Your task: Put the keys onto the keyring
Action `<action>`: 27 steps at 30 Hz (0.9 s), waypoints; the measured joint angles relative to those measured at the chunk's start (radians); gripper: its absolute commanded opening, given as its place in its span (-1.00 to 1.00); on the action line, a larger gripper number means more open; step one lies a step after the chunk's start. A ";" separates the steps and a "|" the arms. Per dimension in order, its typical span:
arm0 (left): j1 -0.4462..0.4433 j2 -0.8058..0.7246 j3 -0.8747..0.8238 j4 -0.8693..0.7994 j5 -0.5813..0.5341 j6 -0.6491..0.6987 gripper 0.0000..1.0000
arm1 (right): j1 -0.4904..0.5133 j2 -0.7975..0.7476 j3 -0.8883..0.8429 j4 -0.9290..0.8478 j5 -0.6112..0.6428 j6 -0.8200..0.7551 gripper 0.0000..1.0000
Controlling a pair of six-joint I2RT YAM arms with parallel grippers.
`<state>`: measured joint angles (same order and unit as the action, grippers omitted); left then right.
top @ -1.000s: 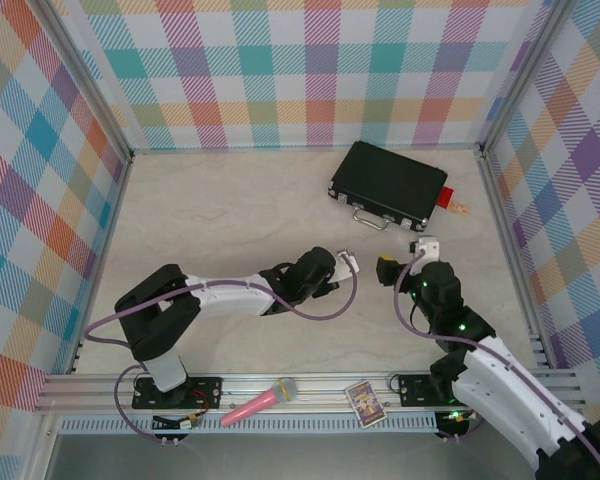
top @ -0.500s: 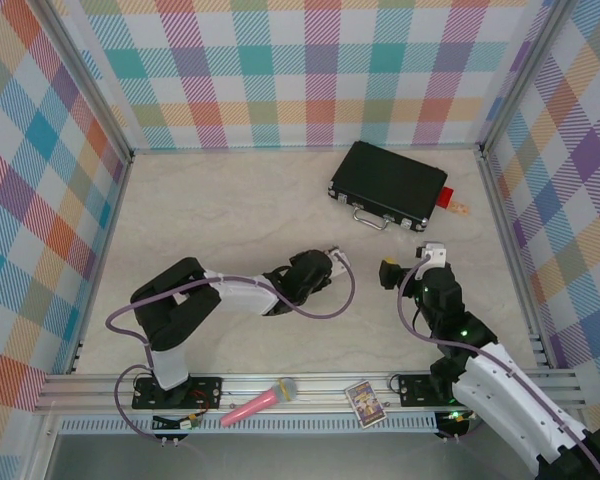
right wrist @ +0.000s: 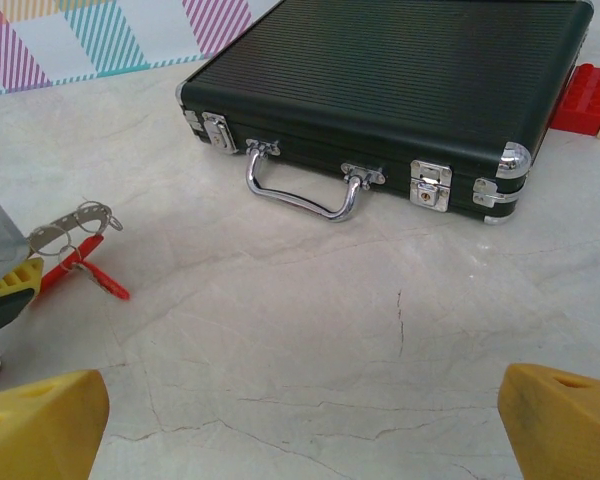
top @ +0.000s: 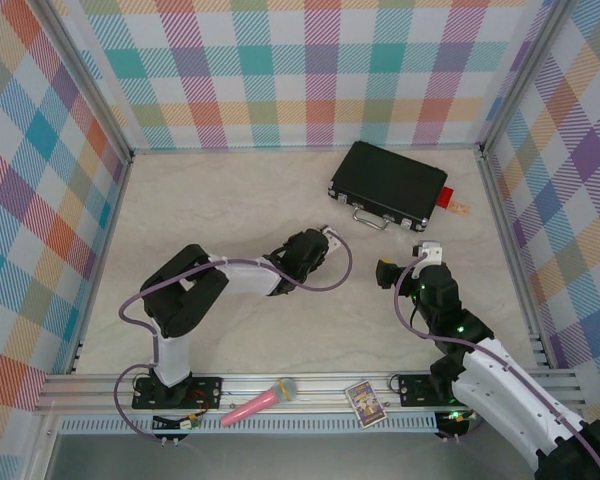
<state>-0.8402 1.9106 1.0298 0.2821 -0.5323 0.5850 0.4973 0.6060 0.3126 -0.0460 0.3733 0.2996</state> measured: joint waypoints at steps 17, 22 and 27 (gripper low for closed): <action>0.064 -0.023 0.018 -0.157 0.036 -0.174 0.48 | 0.000 -0.001 0.002 0.000 -0.037 0.000 0.98; 0.064 -0.187 0.008 -0.187 0.108 -0.256 0.67 | 0.000 0.003 0.014 -0.001 -0.068 0.000 0.98; 0.070 -0.383 -0.013 -0.202 0.149 -0.362 0.99 | 0.000 0.015 0.045 0.000 -0.087 -0.005 0.98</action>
<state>-0.7700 1.5280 1.0172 0.0799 -0.3832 0.2226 0.4973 0.6212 0.3576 -0.0456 0.2863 0.2951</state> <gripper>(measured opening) 0.940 0.990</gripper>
